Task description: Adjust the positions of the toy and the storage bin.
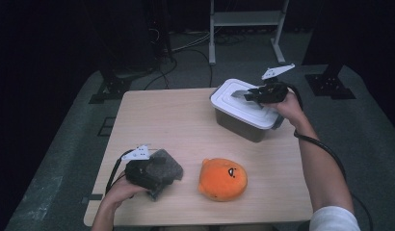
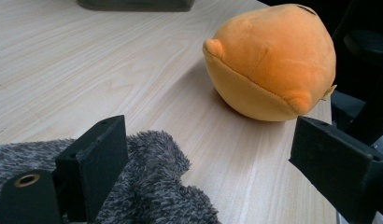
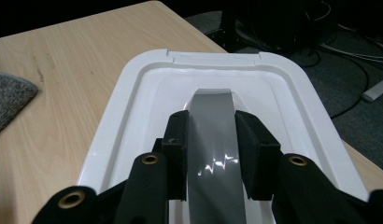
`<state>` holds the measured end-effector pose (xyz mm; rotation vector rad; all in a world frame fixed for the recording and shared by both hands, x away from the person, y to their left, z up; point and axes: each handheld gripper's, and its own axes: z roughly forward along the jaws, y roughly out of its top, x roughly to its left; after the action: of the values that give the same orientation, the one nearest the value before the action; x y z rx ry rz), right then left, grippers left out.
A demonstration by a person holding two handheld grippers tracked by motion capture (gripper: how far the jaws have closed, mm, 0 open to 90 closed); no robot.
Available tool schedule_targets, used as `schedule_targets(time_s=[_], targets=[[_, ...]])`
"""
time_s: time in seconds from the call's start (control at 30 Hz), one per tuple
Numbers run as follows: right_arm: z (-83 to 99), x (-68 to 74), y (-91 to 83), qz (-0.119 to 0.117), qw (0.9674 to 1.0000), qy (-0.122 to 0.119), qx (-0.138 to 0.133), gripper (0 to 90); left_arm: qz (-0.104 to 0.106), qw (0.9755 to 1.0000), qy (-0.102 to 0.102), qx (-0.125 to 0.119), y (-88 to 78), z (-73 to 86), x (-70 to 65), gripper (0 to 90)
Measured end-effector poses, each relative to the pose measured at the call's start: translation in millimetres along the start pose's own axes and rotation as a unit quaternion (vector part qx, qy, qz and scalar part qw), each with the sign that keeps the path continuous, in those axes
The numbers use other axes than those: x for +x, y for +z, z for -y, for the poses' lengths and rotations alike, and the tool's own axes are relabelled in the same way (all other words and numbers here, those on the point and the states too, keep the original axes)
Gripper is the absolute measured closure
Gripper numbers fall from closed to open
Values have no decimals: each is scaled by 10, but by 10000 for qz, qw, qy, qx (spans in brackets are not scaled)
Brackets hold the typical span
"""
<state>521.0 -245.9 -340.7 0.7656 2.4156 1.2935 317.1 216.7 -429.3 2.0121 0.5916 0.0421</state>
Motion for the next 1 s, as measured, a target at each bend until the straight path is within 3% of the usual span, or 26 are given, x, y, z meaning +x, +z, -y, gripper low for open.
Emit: schedule_targets(time_s=[0.37,1.0], targets=[[18,102,-11,-247,9997,-77,-48,658,2,10000,6,16,12,-6,-11,103],[14,443,7,-810,9959,-388,-88,658,43,10000,37,35,28,-14,-32,102]])
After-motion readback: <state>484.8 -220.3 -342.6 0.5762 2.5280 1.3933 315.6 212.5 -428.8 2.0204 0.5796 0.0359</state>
